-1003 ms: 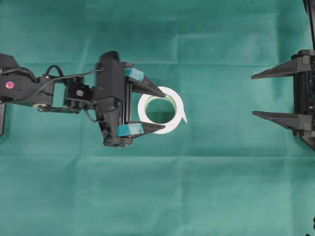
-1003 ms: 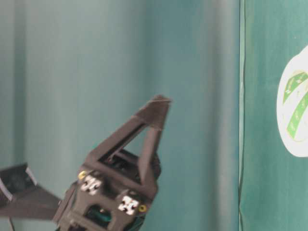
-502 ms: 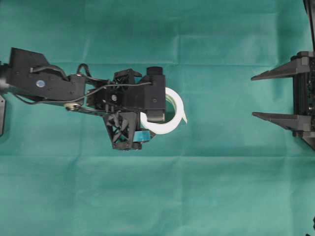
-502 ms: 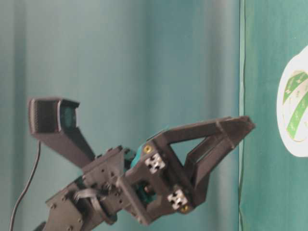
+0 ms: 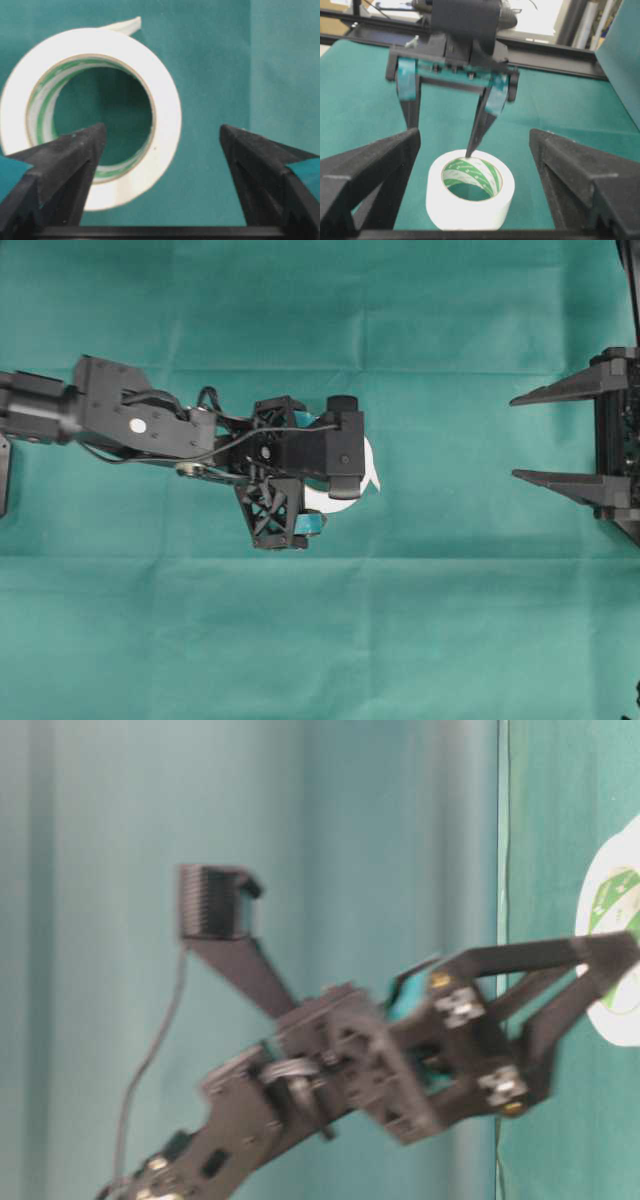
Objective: Peel off the duct tape with your right arm.
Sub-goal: 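Lower the left gripper and clamp the tape roll's rim, then lift the tape roll upright with the left gripper, free end up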
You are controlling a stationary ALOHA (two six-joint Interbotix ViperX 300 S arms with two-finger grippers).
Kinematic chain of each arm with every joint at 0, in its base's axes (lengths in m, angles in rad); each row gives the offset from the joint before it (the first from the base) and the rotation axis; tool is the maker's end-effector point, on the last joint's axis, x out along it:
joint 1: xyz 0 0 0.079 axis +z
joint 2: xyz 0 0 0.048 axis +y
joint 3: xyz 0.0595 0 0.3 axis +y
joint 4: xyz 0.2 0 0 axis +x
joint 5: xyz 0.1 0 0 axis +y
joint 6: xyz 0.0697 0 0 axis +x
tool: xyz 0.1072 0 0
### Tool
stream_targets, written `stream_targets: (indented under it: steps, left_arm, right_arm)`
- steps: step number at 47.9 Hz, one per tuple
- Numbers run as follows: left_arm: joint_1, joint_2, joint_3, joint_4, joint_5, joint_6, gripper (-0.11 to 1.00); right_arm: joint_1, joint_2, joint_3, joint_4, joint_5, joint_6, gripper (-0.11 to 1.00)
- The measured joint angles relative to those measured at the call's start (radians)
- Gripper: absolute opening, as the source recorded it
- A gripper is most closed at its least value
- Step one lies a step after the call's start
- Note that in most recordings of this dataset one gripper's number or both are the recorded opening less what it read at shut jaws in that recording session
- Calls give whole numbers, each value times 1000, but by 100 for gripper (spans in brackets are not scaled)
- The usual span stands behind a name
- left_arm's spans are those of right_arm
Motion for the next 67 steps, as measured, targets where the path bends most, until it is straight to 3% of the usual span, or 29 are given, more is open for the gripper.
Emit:
stream_targets:
  steps: [15, 52, 56, 62, 67]
  left_arm:
    - [0, 75, -2, 2, -63, -2, 96]
    - [-2, 160, -8, 2, -80, 2, 92]
    - [-2, 161, -9, 3, -81, 3, 81]
    - [3, 161, -9, 5, -80, 5, 45]
    - [3, 161, -11, 5, -78, 5, 24]
  right_arm:
    - [0, 0, 6, -2, -11, 0, 86]
    - [0, 0, 8, -2, -12, 0, 86]
    - [0, 0, 9, -2, -12, 0, 86]
    - [0, 0, 14, -2, -20, 0, 86]
    - [0, 0, 20, -2, -29, 0, 86]
